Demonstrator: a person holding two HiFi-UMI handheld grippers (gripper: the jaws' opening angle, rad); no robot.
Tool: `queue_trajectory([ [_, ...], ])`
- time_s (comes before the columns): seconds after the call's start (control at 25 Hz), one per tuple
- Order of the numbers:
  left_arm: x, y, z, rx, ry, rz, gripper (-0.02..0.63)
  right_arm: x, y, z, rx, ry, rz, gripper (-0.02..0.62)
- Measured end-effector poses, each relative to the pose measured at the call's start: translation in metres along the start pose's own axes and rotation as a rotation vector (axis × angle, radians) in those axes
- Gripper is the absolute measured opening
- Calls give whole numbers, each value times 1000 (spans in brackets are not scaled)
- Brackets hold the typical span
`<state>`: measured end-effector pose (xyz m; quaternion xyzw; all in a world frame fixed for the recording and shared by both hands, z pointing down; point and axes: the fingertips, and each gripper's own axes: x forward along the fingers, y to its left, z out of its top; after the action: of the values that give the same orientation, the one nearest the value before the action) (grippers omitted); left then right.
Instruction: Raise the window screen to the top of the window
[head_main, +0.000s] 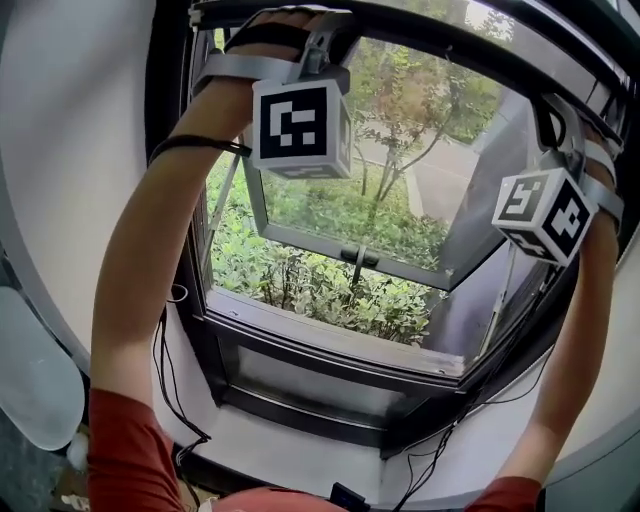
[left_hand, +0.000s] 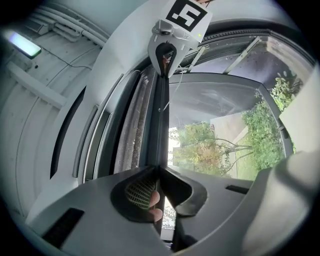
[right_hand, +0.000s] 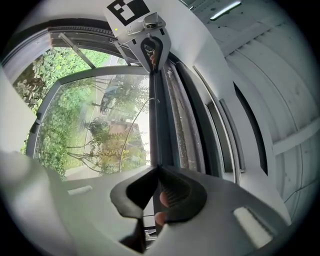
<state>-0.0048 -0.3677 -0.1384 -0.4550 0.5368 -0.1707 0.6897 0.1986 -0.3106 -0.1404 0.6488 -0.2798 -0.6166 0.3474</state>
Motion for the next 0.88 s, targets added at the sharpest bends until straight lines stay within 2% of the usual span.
queue_trajectory([
  [0.32, 22, 36, -6, 11, 32, 76, 37, 23, -29, 2, -24, 20, -27, 35],
  [0.88, 59, 84, -6, 14, 55, 122, 38, 62, -74, 1, -50, 62, -71, 35],
])
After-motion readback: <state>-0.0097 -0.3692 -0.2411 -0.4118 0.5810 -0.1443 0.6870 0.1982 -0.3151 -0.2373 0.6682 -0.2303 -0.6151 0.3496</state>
